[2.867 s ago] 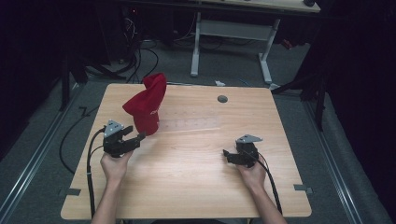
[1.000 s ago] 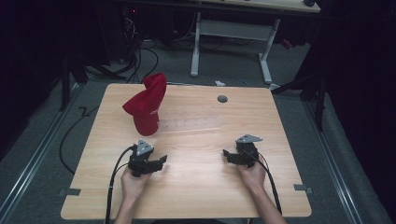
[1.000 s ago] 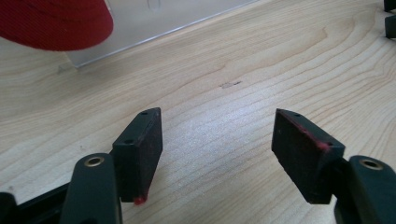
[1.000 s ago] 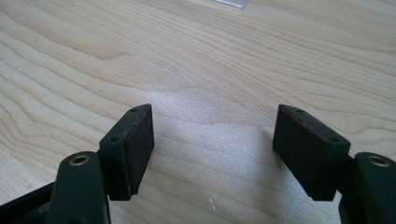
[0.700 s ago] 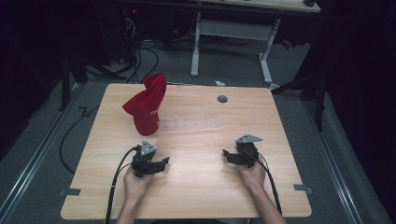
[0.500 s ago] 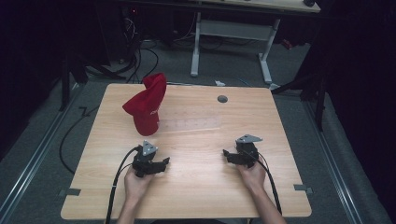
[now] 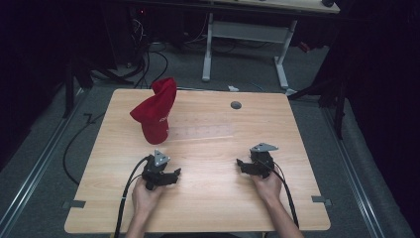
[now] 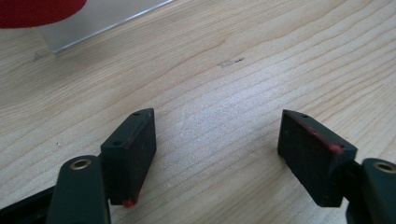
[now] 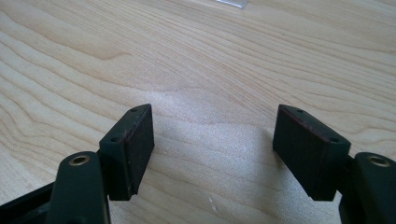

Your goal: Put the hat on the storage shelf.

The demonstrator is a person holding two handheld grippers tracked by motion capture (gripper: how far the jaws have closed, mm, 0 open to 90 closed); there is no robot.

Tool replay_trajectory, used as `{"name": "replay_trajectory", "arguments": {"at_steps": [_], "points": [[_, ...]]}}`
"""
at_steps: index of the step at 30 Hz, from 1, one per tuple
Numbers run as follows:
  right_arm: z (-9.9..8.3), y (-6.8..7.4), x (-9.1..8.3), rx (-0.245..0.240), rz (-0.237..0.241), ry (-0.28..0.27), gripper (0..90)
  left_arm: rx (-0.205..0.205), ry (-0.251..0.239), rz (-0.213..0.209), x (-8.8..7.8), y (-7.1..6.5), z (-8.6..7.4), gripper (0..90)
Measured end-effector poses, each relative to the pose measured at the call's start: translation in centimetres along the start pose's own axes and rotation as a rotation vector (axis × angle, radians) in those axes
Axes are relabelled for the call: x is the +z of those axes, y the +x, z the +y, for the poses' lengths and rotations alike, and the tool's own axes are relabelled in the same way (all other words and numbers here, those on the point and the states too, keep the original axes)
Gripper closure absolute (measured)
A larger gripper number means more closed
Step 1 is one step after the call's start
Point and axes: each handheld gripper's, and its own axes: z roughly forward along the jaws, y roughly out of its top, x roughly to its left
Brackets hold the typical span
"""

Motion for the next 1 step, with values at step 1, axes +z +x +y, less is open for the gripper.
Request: {"name": "replay_trajectory", "arguments": {"at_steps": [1], "points": [[0.0, 0.0, 0.0, 0.0, 0.0, 0.0, 29.5, 0.0, 0.0, 0.0, 0.0, 0.0, 0.0, 28.2]]}}
